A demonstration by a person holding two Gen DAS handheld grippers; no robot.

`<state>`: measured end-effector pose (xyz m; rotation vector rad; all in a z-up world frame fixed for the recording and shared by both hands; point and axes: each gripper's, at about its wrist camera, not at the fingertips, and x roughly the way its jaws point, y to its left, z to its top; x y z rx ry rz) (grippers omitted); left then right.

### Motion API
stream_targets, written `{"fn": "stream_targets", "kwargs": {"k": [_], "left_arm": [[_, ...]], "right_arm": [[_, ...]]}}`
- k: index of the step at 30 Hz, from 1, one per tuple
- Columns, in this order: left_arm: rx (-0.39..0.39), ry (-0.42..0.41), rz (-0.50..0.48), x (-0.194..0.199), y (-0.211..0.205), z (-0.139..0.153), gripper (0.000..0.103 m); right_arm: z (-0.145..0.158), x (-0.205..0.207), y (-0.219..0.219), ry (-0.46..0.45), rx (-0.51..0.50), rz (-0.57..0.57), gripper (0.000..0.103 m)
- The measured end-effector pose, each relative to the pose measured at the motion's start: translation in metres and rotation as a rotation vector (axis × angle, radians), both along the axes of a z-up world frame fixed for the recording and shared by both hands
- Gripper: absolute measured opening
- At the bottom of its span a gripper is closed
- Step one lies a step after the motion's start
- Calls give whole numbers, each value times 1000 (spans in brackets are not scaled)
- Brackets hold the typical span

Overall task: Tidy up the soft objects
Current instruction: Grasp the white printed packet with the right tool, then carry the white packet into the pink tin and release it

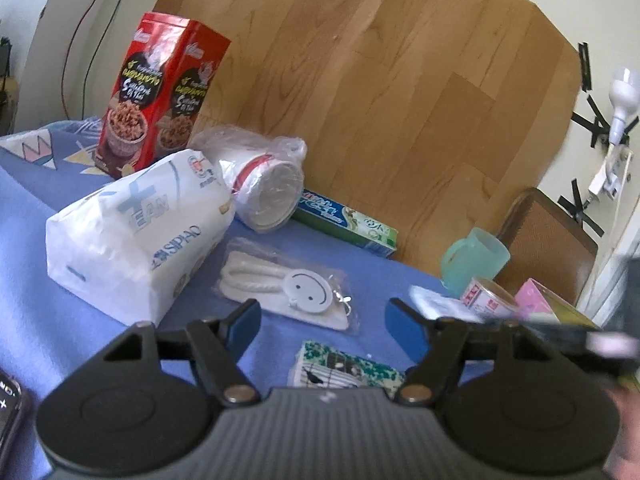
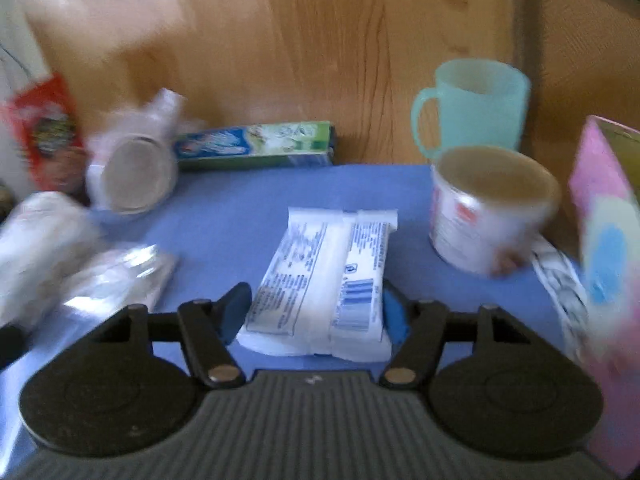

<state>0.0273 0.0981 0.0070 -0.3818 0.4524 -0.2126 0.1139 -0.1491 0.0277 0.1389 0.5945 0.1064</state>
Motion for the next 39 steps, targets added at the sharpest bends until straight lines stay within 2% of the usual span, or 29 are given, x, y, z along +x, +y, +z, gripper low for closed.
{"fn": "stream_targets", "kwargs": {"k": [3, 7, 9, 11, 12, 13, 14, 15, 17, 18, 20, 21, 22, 23, 24, 27, 32, 36, 39], "left_arm": [[25, -8, -37, 0, -8, 0, 70], [31, 29, -161, -8, -33, 3, 66], [21, 49, -232, -23, -53, 7, 66], [13, 102, -316, -36, -76, 8, 68], [12, 132, -343, -41, -85, 7, 68], [15, 165, -364, -44, -93, 5, 68], [21, 203, -385, -46, -100, 4, 68], [24, 235, -405, -47, -106, 2, 69], [31, 285, -420, -47, -117, -3, 75], [43, 283, -412, -46, -121, -4, 79], [78, 263, -404, -46, -131, -5, 81], [100, 253, -405, -47, -138, -5, 74], [100, 256, -447, -47, -145, -6, 57], [111, 258, -452, -49, -149, -4, 57], [139, 248, -441, -52, -153, -1, 57], [131, 212, -443, -54, -158, 15, 56], [123, 68, -481, -56, -174, 59, 56], [157, -10, -547, -47, -215, 84, 56], [165, -62, -615, -42, -248, 95, 56]], "right_arm": [[7, -69, -9, -74, 13, 87, 70], [-11, -148, -19, -122, -47, 144, 70], [-23, -163, -23, -109, -42, 117, 72], [-37, -170, -30, -66, 4, 93, 74], [-39, -171, -33, -62, 13, 102, 80], [-39, -176, -33, -76, 12, 122, 82], [-37, -179, -32, -80, -2, 137, 91], [-37, -179, -30, -85, -13, 150, 96], [-37, -184, -29, -97, -38, 187, 96], [-40, -185, -28, -95, -56, 187, 96], [-43, -184, -28, -96, -67, 183, 91], [-43, -186, -31, -99, -63, 196, 75], [-42, -187, -28, -109, -88, 205, 67], [-42, -188, -28, -123, -94, 201, 51], [-41, -190, -30, -131, -78, 189, 47], [-35, -200, -38, -204, -74, 171, 44], [-9, -216, -46, -399, -107, 104, 44], [7, -217, -72, -469, -103, -2, 43], [10, -214, -95, -479, -100, -102, 43]]}}
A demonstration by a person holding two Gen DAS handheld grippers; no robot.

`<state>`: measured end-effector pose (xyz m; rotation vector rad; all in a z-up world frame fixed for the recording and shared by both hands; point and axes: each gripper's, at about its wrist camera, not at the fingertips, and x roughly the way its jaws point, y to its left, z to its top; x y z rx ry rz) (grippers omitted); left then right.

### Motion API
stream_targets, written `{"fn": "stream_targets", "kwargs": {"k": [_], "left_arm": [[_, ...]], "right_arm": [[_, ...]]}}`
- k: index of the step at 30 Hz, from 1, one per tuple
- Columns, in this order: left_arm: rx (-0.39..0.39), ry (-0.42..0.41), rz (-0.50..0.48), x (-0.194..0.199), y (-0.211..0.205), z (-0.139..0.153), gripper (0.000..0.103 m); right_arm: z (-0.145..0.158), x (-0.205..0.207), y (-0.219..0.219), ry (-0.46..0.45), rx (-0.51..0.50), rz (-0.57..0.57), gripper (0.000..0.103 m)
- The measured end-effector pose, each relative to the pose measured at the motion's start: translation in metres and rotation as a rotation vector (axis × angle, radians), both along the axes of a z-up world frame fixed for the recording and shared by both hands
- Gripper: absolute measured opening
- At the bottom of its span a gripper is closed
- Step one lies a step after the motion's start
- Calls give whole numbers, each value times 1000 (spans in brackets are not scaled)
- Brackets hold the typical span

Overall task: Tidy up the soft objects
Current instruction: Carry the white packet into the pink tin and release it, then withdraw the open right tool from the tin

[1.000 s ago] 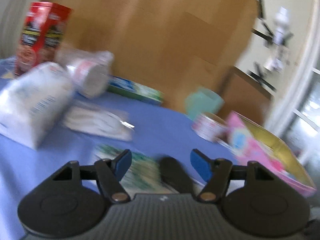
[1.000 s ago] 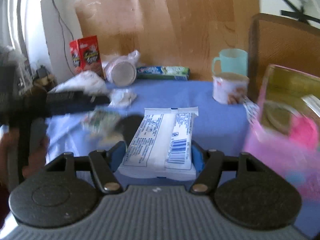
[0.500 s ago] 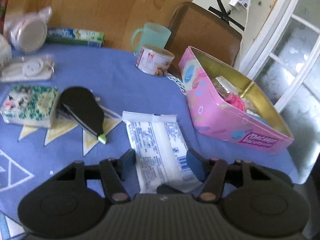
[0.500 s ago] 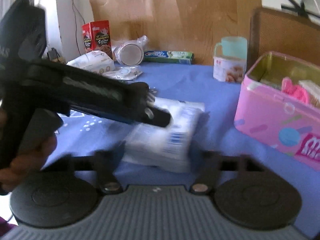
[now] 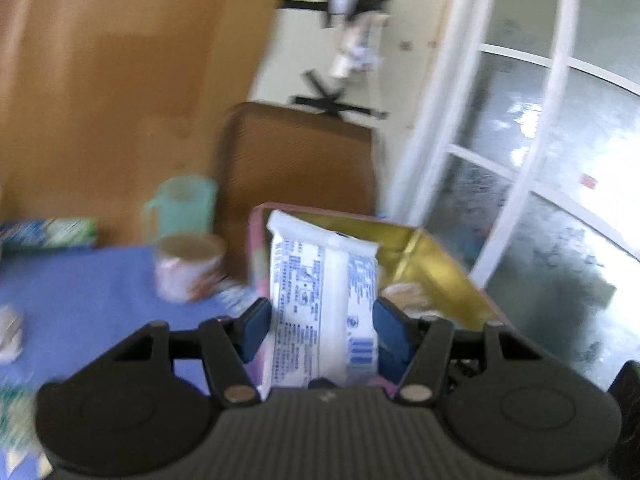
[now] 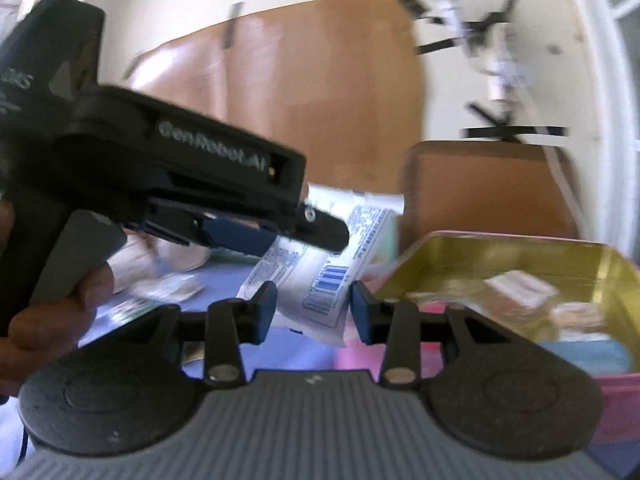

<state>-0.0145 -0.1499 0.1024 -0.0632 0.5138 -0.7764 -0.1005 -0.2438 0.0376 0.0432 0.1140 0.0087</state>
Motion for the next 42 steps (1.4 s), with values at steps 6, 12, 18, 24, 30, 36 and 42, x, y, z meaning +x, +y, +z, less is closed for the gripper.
{"fn": "stream_targets", "kwargs": {"k": [6, 12, 18, 24, 30, 36, 42], "left_arm": [[19, -52, -98, 8, -64, -2, 58], [38, -20, -31, 22, -76, -19, 59], [23, -10, 22, 17, -48, -25, 59], [71, -24, 48, 0, -27, -28, 59], [133, 8, 110, -11, -3, -34, 63], [187, 18, 144, -14, 20, -46, 63], [217, 28, 187, -11, 41, -59, 64]], "right_arm": [[-4, 16, -44, 21, 45, -164, 42], [-17, 31, -75, 39, 99, -309, 44], [-21, 22, -70, 20, 99, -305, 44], [-15, 9, -64, 3, 131, -296, 44], [-10, -4, -65, 3, 213, -279, 44], [-9, 1, -62, 37, 268, -254, 44], [-6, 9, -40, 54, 237, -217, 44]]}}
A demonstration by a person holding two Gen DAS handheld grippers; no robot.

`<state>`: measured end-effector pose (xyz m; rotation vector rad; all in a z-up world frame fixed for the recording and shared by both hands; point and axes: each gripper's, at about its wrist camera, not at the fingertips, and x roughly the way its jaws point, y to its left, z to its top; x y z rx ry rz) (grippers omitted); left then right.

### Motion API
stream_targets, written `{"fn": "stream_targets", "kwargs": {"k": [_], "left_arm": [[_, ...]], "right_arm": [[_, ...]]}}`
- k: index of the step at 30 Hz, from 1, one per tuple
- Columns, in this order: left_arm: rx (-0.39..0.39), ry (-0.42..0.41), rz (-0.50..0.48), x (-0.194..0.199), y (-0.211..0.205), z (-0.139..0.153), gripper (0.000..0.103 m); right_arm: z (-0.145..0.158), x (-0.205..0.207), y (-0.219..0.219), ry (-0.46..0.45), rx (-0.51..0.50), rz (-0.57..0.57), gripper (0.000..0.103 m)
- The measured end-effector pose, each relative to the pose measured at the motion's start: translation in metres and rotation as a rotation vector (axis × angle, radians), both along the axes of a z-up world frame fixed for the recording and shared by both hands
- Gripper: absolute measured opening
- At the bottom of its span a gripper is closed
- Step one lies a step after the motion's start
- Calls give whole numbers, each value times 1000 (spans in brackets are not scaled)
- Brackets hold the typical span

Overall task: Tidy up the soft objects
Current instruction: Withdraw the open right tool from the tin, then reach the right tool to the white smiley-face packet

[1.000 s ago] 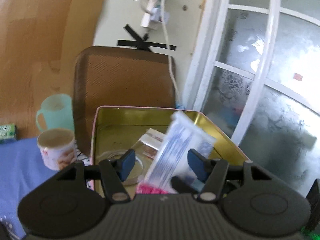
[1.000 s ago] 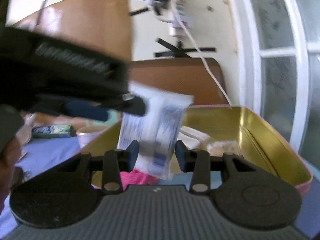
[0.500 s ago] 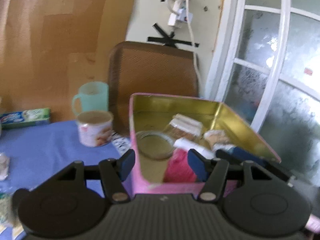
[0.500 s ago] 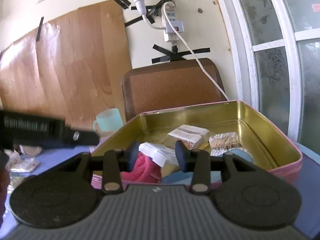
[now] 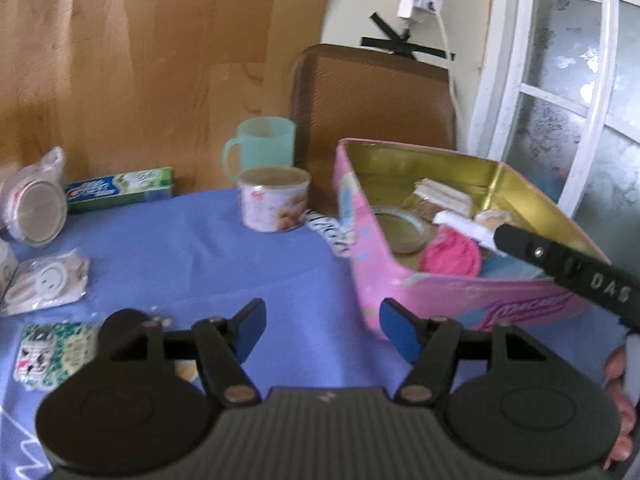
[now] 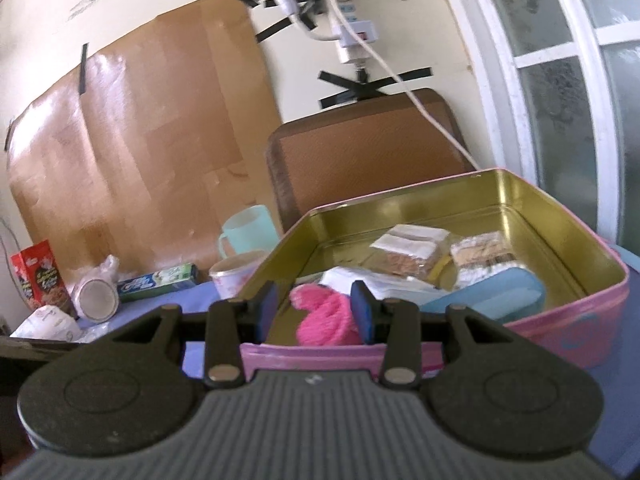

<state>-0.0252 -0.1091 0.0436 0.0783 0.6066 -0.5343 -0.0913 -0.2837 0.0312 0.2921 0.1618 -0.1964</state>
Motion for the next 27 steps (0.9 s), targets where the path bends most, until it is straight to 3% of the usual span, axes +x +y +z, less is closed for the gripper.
{"fn": "stream_targets", "kwargs": {"k": [9, 14, 19, 21, 25, 27], "left_arm": [[-40, -1, 82, -2, 62, -26, 69], [-96, 22, 273, 6, 128, -40, 70], [-128, -29, 487, 13, 185, -47, 70], [-223, -19, 523, 13, 203, -50, 70], [-261, -85, 538, 5, 208, -47, 70], [-258, -112, 530, 0, 205, -46, 75]], "right_arm": [[2, 14, 49, 30, -114, 120, 44], [1, 32, 83, 59, -191, 244, 44], [2, 88, 110, 186, -119, 475, 44], [7, 117, 128, 217, -124, 552, 46], [14, 179, 170, 260, -151, 646, 65], [15, 212, 197, 303, -188, 691, 86]]}}
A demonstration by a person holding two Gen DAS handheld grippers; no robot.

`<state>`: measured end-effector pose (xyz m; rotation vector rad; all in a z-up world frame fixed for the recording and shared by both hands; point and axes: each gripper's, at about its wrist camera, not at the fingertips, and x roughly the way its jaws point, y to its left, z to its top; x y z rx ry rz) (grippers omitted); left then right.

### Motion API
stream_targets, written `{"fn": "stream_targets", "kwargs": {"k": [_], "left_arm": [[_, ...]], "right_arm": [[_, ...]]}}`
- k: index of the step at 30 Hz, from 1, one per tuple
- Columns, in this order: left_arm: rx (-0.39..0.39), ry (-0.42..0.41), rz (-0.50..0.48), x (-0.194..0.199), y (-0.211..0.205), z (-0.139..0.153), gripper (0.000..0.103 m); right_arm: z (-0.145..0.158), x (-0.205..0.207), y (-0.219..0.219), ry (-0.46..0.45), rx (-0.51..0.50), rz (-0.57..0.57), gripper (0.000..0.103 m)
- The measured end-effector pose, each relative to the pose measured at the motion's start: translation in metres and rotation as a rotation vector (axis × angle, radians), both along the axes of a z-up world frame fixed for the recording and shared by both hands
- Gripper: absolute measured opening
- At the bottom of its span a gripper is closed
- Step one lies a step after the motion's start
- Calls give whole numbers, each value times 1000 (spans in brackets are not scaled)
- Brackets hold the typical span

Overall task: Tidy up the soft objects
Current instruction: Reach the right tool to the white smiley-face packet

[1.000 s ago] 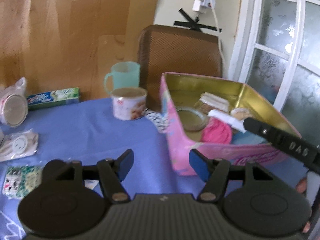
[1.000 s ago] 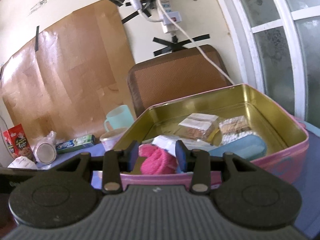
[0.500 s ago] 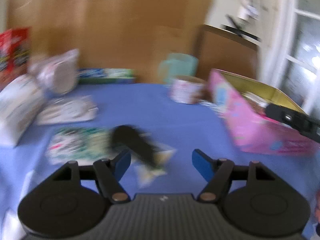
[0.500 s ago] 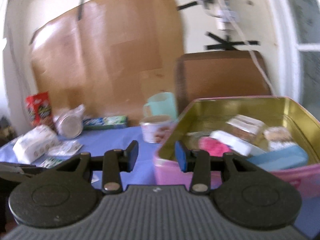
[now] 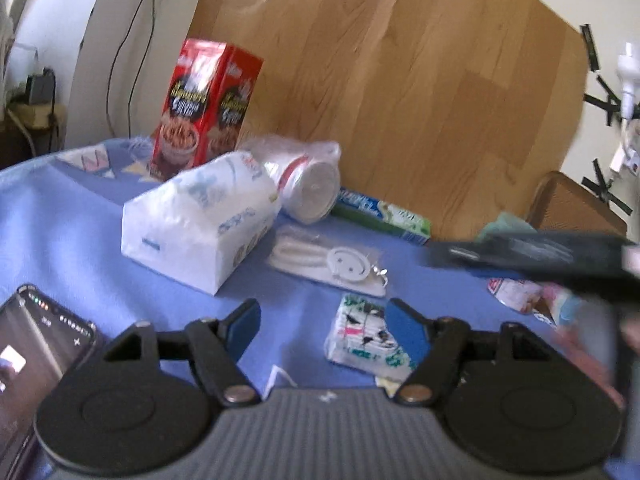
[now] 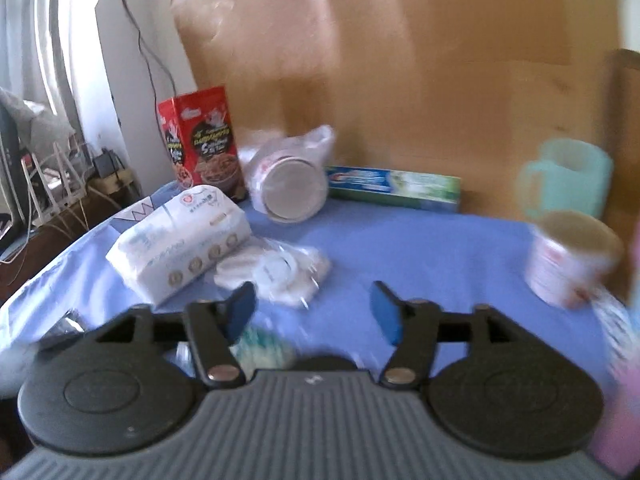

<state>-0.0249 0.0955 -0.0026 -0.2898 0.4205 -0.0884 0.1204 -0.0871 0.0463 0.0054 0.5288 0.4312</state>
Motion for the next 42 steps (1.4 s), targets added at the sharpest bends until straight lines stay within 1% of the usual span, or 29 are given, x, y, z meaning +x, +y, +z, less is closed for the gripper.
{"fn": "stream_targets", "kwargs": {"k": [2, 4, 6, 7, 8, 9, 10, 11, 13, 14, 15, 18, 20, 21, 24, 26, 27, 28, 29, 30, 32, 34, 35, 36, 37, 38, 39, 40, 42], "left_arm": [[-10, -5, -1, -2, 0, -1, 77], [-30, -4, -3, 0, 6, -1, 77], [-46, -8, -6, 2, 8, 0, 77], [-48, -11, -5, 3, 9, -1, 77], [-49, -15, -7, 2, 9, -1, 78], [-49, -19, -8, 2, 9, -1, 78], [-50, -23, -8, 1, 9, -1, 79], [-52, -28, -8, 0, 9, -1, 79], [-58, -32, -9, 0, 10, -1, 79], [-60, -32, -9, -1, 10, -1, 79], [-62, -31, -11, -1, 10, -2, 79], [-61, -34, -17, -1, 11, -1, 79], [-60, -36, -16, -1, 10, -1, 80], [-60, -37, -15, -1, 10, -1, 80], [-59, -34, -12, -1, 10, -1, 80], [-54, -32, -11, -1, 10, -1, 80], [-51, -31, -12, -1, 9, -1, 80], [-46, -31, -14, -1, 9, -1, 80], [-40, -30, -15, -1, 8, 0, 80], [-34, -30, -17, -1, 7, 0, 80], [-29, -33, -26, -2, 6, 0, 80], [-25, -33, -24, -2, 6, 0, 80], [-23, -32, -19, -1, 6, 0, 80], [-21, -29, -13, -1, 6, 0, 80], [-20, -26, -11, 0, 6, 0, 80], [-21, -24, -9, 1, 6, 0, 80], [-21, -22, -8, 1, 6, 0, 80], [-21, -20, -6, 1, 5, -1, 80], [-19, -12, -4, 2, 5, -1, 80]], "right_arm": [[-1, 21, 22, 12, -72, 70, 91], [-6, 37, 45, 18, -183, 128, 95], [-14, 52, 64, 20, -298, 177, 96], [-17, 58, 71, 30, -342, 188, 96], [-23, 66, 76, 64, -381, 209, 96], [-26, 70, 75, 80, -398, 219, 98], [-29, 74, 72, 90, -389, 217, 98], [-28, 78, 67, 113, -353, 216, 97], [-26, 85, 54, 155, -273, 169, 87], [-23, 85, 42, 150, -239, 128, 73], [-21, 87, 32, 161, -211, 93, 63], [-18, 86, -4, 177, -159, -42, 59], [-18, 79, -27, 182, -129, -108, 57], [-18, 73, -35, 174, -97, -154, 48], [-18, 52, -57, 196, -24, -235, 37], [-22, 32, -69, 201, -12, -262, 31], [-25, 25, -71, 200, -5, -270, 31], [-27, 15, -75, 201, -8, -277, 28], [-28, 1, -77, 180, -28, -280, 21], [-29, 1, -77, 171, -34, -273, 21], [-29, -15, -75, 155, -35, -259, 22], [-23, -22, -73, 106, -35, -245, 23], [-18, -25, -72, 66, -45, -242, 31], [-13, -24, -71, 39, -48, -241, 50], [-9, -20, -70, 20, -42, -236, 60], [-5, -15, -67, 9, -29, -219, 74], [-4, -8, -64, 20, -30, -206, 79], [-5, 2, -59, 21, -45, -192, 79], [-11, 24, -51, 34, -90, -202, 79]]}}
